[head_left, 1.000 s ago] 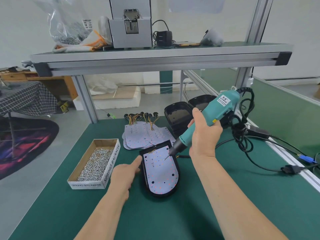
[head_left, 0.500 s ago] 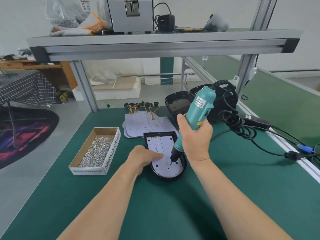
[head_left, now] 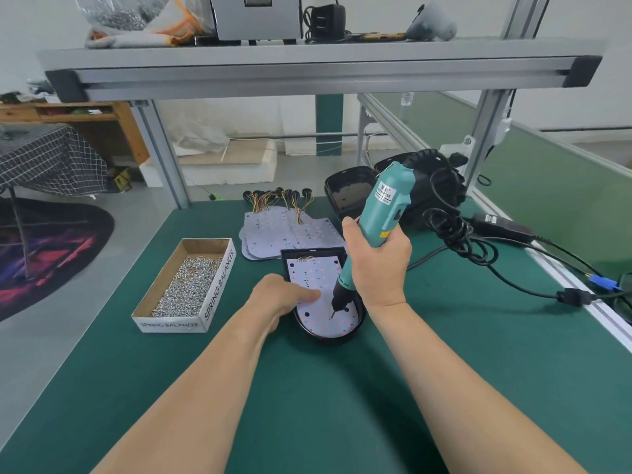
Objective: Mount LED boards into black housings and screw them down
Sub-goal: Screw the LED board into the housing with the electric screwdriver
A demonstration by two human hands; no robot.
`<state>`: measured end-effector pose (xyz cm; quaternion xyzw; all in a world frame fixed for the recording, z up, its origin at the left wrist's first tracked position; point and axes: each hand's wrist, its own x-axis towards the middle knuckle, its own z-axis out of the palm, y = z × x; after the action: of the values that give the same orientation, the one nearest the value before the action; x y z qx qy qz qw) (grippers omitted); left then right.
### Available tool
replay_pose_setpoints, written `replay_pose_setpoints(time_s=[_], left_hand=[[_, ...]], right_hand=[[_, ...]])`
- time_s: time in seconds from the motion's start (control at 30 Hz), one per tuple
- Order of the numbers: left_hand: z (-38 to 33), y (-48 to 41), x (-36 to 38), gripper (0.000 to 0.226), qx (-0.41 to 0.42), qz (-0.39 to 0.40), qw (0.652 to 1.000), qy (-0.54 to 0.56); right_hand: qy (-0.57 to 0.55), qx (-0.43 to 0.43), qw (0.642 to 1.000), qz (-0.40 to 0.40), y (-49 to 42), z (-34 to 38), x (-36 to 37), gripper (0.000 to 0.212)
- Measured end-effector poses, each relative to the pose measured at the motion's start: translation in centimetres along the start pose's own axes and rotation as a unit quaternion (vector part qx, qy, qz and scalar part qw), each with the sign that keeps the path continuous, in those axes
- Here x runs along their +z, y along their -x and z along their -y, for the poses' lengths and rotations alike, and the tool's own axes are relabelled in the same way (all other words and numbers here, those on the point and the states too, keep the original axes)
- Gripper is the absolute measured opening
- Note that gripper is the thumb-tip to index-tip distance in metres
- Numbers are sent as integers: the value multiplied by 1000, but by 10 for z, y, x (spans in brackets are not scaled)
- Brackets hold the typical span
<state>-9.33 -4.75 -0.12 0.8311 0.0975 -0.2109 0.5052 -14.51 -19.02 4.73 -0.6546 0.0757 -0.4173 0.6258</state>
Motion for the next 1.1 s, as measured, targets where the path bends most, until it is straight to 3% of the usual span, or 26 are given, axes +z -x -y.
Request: replay_pose_setpoints(time_s=[0.47,0.63,0.8,0.9,0.97,1.03,1.1], left_hand=[[0,1,0,57,3,-8,1000,-5],[2,0,-1,69,3,10,1000,0],[5,-3,-5,59,18,14,1000,-18],[5,6,-11,55,39,-23,994,-96],[3,13,-20,57,33,-91,985,-144],[-1,16,-33,38,33,-118,991,-53],[-8,23,-44,15,16,-44,986,159]], right_hand=[[3,19,1000,20,5,3,12,35],[-6,30,999,30,6,6,7,24],[-110,87,989,-51,-13,21,-5,23],[-136,113,981,-75,-23,23,-12,22],[-144,131,977,-89,-25,22,-15,23],[-156,148,971,-104,-27,22,-16,23],[-181,163,963,-117,-28,25,-14,24]])
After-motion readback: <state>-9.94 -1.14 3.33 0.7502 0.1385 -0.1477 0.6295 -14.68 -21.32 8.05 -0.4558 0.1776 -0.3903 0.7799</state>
